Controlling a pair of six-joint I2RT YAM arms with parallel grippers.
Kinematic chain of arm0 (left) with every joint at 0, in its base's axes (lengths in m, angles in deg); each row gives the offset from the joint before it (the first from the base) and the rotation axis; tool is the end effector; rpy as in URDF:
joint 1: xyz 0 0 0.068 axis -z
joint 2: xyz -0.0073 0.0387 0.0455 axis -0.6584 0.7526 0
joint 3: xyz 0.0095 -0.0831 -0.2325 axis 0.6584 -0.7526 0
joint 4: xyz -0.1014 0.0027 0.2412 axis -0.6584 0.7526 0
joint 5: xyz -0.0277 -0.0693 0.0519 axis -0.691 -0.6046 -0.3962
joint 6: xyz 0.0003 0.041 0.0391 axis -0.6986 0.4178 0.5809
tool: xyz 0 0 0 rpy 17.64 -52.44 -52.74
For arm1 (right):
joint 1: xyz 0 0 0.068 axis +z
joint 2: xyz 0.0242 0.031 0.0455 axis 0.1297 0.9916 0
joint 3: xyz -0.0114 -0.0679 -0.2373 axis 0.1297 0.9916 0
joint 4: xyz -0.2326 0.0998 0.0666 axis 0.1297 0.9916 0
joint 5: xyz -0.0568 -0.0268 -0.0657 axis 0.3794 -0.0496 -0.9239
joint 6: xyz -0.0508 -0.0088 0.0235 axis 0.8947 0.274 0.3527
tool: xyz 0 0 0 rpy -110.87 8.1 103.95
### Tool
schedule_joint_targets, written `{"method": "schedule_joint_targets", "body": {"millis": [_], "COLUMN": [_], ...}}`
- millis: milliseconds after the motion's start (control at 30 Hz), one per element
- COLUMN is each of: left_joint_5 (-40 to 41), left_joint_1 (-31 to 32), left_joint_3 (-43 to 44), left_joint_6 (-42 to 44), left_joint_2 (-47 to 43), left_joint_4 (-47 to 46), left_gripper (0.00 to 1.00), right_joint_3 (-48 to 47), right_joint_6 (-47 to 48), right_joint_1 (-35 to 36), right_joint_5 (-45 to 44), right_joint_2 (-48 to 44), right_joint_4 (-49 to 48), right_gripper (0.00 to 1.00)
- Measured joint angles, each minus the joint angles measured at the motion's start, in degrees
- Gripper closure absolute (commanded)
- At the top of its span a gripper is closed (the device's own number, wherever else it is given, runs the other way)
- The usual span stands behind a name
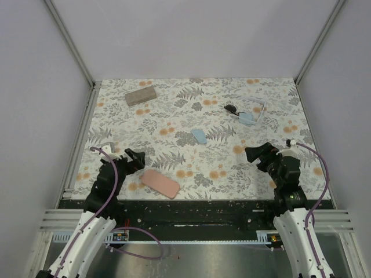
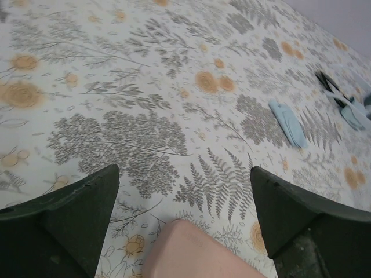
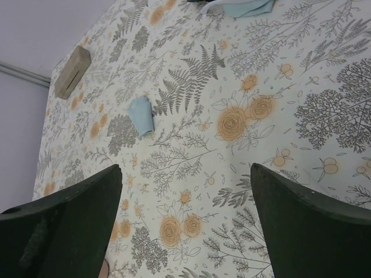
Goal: Organize the sunglasses
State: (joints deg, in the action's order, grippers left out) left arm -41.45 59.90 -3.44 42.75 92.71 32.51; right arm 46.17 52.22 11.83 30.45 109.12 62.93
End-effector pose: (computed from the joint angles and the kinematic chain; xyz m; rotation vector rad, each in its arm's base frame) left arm 0.1412 -0.0411 0.1904 -0.3169 1.8324 -0.4610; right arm 0.1538 0.0170 0.2042 0.4437 1.8371 0.6265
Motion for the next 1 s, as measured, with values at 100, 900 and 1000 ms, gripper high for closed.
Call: {"method": "schedule_joint_targets", "body": {"millis": [100,900,1000], "left_joint_5": [6.88,4.85,5.07], "left_joint_1": [0.02,3.13,4.52], "left_joint_3": [1.07,20.31,20.31], "left_joint_6": [-5.84,-37.77,-42.45], "left_joint_2": [-1.38,20.28,19.43], "left_joint_4": [5.81,39.28,41.88], "left_gripper": [0.01,0.12,0.12], "right_joint_3": [-0.02,-0.09,-0.09], "right_joint_6": [-0.85,-4.63,-4.63], "right_joint_1": [0.00,0.00,0.00], "right_joint_5": [-2.40,-9.60,-9.57], "right_joint_2": [0.50,-1.40,-1.38], "right_joint_4": [1.66,8.31,8.28], "right_gripper": [0.01,0.01,0.01]}}
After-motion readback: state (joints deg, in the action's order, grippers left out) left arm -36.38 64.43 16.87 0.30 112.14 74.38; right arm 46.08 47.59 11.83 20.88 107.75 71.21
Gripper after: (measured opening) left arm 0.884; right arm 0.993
